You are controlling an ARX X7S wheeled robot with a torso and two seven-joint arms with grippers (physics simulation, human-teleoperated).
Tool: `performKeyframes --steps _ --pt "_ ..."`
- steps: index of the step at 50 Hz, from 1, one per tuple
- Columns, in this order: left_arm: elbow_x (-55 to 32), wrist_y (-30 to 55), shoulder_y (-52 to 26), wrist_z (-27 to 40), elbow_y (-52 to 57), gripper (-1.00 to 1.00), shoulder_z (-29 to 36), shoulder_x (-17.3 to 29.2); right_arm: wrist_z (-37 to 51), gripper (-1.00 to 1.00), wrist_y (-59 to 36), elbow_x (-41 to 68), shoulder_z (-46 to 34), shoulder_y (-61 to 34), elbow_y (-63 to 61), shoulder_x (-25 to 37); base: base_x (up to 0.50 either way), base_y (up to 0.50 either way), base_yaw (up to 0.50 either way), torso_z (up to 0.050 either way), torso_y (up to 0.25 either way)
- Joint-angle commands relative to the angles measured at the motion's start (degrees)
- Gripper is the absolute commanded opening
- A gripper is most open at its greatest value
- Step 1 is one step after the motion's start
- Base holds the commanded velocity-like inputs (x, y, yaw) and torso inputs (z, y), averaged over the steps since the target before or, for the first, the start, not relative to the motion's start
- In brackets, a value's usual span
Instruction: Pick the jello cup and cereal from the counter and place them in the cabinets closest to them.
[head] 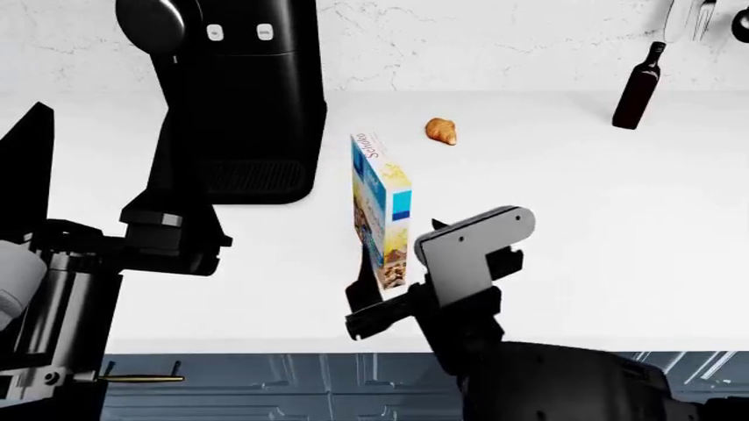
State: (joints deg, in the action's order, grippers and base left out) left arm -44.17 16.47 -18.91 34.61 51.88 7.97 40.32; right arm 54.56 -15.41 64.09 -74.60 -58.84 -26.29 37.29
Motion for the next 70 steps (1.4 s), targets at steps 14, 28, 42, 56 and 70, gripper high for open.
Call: performKeyframes --steps 14,28,42,56,70 --pt "-0.6 -0.5 0.2 0.3 0.1 1.0 -0.3 0.6 -7.1 1.0 -0.1 3.0 0.1 0.0 12.9 -5.6 0.0 0.0 0.0 0.0 0.0" --pt "-0.4 -0.5 0.1 0.2 0.1 1.0 0.1 0.6 -9.7 1.0 0.4 4.3 1.2 -0.4 17.3 -6.4 0.0 0.0 0.0 0.0 0.0" --pt "-5.2 5.4 -9.1 3.9 -1.6 1.0 -0.2 2.4 1.9 -1.0 -11.7 15.2 7.4 -17.9 -2.9 4.9 0.0 0.0 0.0 0.0 0.0" --pt "-6.5 7.9 -12.3 4.7 -1.2 1.0 0.7 3.4 3.2 -1.0 -17.4 16.9 7.9 -24.4 -7.2 7.3 0.0 0.0 0.0 0.0 0.0" --pt "-21.7 25.8 -35.4 8.3 -3.8 1.0 6.7 6.6 7.3 -1.0 -32.6 28.2 7.8 -41.3 -11.1 8.4 0.0 0.0 0.0 0.0 0.0"
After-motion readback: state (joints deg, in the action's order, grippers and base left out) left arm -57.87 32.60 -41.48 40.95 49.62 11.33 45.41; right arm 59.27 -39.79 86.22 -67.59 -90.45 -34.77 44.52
